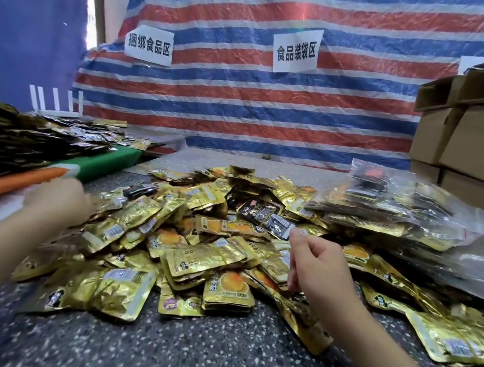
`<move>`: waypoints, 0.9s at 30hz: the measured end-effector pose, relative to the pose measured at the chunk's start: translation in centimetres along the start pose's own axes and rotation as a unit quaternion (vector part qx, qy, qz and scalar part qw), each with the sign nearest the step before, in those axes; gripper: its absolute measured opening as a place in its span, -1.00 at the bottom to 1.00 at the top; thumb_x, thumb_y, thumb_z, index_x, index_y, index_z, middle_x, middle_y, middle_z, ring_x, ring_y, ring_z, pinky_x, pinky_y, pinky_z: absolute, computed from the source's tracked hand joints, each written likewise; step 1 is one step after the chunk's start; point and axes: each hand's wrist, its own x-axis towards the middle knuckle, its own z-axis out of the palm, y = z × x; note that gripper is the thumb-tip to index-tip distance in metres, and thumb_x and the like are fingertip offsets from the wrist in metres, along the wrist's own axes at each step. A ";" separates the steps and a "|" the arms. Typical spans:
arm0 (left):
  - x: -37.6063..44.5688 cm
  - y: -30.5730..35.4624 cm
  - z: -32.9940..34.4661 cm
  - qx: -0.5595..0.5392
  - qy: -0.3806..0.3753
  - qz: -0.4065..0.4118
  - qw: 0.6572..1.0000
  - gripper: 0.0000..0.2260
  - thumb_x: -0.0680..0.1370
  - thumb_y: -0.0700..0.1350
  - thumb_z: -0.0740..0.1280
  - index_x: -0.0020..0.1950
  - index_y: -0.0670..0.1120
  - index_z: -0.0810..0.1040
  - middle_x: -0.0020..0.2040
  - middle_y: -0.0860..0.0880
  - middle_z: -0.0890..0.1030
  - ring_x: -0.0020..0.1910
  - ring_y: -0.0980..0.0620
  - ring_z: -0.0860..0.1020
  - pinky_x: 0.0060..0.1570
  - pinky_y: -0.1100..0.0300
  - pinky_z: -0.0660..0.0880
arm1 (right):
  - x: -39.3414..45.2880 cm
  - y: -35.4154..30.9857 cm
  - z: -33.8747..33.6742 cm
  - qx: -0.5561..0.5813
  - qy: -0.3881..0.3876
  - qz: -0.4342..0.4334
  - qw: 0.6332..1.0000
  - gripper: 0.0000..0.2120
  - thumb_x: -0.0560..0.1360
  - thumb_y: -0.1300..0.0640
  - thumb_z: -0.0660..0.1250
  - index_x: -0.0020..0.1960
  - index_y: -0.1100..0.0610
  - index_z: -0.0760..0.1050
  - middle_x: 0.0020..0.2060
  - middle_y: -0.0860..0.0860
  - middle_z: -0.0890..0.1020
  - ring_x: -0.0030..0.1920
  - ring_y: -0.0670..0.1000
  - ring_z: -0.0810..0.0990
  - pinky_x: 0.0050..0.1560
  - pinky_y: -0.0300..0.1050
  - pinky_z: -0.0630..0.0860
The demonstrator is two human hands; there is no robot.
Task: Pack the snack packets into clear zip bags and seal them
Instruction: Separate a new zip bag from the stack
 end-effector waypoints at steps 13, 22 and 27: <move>-1.7 -4.3 1.6 0.105 -0.033 0.020 0.994 -0.94 0.52 -0.22 0.28 -0.14 -0.11 0.52 -0.20 -0.02 0.55 -0.13 -0.05 0.55 -0.27 0.19 0.48 | -0.1 -0.3 0.2 -0.014 0.002 0.008 1.000 -0.49 0.65 -0.05 0.16 -0.39 0.19 0.40 -0.59 0.09 0.46 -0.54 0.01 0.44 -0.33 -0.11 0.50; -4.1 2.7 -1.6 -0.187 0.149 0.087 0.967 -0.82 0.65 -0.11 0.19 -0.01 -0.22 0.43 -0.21 -0.27 0.58 -0.31 -0.19 0.46 -0.33 0.04 0.33 | -0.2 -0.7 0.2 -0.010 0.013 0.009 1.000 -0.49 0.66 -0.02 0.17 -0.38 0.23 0.40 -0.57 0.12 0.45 -0.55 0.01 0.46 -0.25 -0.11 0.42; -10.8 12.3 -3.6 -0.422 0.078 0.234 0.872 -0.86 0.64 -0.19 0.18 0.16 -0.08 0.46 -0.05 -0.02 0.65 -0.24 -0.09 0.64 -0.39 -0.06 0.59 | -0.4 -1.2 0.3 0.019 0.002 0.061 0.998 -0.54 0.65 0.00 0.19 -0.35 0.22 0.43 -0.55 0.09 0.47 -0.52 0.04 0.48 -0.42 -0.12 0.43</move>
